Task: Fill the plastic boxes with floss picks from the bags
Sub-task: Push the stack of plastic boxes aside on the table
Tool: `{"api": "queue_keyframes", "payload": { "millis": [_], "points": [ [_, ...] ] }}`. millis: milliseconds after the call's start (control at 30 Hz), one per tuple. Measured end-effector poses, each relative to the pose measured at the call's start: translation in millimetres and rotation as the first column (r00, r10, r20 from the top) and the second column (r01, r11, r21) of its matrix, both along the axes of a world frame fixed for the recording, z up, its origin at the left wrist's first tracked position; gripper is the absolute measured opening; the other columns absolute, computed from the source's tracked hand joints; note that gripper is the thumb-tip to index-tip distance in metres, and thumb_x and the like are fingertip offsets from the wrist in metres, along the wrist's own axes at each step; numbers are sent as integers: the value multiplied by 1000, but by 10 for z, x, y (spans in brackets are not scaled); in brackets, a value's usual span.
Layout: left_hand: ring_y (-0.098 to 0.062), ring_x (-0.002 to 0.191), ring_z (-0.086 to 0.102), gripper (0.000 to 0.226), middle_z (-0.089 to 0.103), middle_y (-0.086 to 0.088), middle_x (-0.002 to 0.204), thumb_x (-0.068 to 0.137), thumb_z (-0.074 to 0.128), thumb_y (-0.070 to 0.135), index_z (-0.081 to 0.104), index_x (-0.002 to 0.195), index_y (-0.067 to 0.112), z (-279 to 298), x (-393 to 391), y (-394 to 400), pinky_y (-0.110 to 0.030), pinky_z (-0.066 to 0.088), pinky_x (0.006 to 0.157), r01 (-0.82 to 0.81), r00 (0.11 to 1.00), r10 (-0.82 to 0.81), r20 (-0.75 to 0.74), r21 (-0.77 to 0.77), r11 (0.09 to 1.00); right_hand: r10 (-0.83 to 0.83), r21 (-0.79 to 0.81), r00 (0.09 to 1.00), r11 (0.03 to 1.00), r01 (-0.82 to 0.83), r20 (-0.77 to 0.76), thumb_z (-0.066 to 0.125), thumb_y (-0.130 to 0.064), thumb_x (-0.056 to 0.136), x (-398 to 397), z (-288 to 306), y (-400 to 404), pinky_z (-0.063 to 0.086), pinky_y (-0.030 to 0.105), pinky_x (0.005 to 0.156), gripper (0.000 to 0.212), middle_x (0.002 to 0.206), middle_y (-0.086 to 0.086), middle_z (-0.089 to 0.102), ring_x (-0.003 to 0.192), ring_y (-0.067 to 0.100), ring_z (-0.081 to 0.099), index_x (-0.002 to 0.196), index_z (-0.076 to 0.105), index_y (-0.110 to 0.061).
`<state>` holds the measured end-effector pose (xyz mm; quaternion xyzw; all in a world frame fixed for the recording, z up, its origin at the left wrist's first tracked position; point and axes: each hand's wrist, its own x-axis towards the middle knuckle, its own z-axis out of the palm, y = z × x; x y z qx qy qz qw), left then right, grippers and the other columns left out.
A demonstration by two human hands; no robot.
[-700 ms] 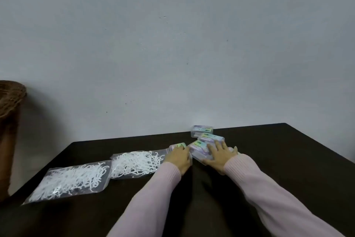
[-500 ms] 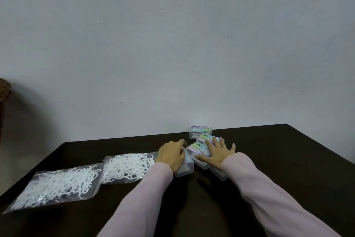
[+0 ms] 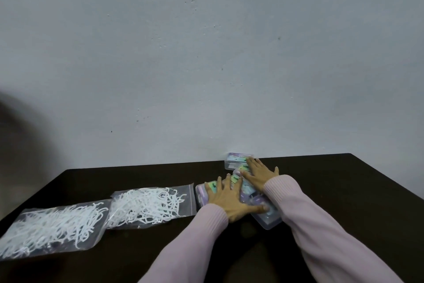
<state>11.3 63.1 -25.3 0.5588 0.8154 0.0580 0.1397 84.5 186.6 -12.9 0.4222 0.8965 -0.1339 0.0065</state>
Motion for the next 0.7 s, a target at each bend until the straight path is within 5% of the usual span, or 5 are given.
{"api": "queue_keyframes", "payload": {
  "millis": [133, 233, 400, 600, 700],
  "points": [
    [-28, 144, -18, 110, -19, -5, 157, 73, 42, 81, -15, 149, 27, 7, 0, 77, -58, -13, 109, 14, 999, -13, 31, -16, 1000, 31, 0, 999, 1000, -31, -18, 21, -55, 95, -1, -4, 32, -2, 57, 111, 64, 157, -4, 4, 144, 14, 4, 149, 6, -23],
    [-24, 144, -18, 107, -18, -3, 157, 75, 45, 77, -13, 149, 27, 27, -13, 109, -58, -8, 114, 39, 998, -38, 58, -7, 999, 31, 145, 999, 989, -35, 27, 22, -56, 94, 76, -21, 84, 3, 56, 113, 64, 154, 4, 16, 142, 21, 15, 148, 11, -22],
    [-20, 144, -17, 100, -19, -2, 157, 80, 47, 72, -10, 149, 29, 52, 2, 141, -56, -7, 115, 82, 993, -82, 80, 6, 997, 79, 137, 995, 987, -87, 63, 24, -55, 94, 142, -60, 180, -3, 57, 112, 70, 155, -1, -18, 144, 17, -11, 148, -5, -20],
    [-19, 144, -18, 101, -20, -1, 157, 79, 47, 72, -12, 149, 29, 38, -22, 153, -52, -11, 112, 91, 993, -91, 69, -7, 996, 127, 229, 987, 962, -146, 96, 21, -57, 94, 158, -11, 211, -4, 54, 114, 69, 156, 4, 0, 144, 19, 3, 149, 4, -18],
    [-18, 144, -18, 101, -20, 0, 157, 79, 47, 72, -12, 149, 28, 60, 5, 160, -50, -11, 113, 102, 991, -99, 85, -20, 995, 165, 141, 983, 975, -174, 75, 21, -56, 94, 187, -46, 257, -1, 52, 116, 70, 156, 1, -14, 144, 16, -5, 148, -3, -18]
  ]
}}
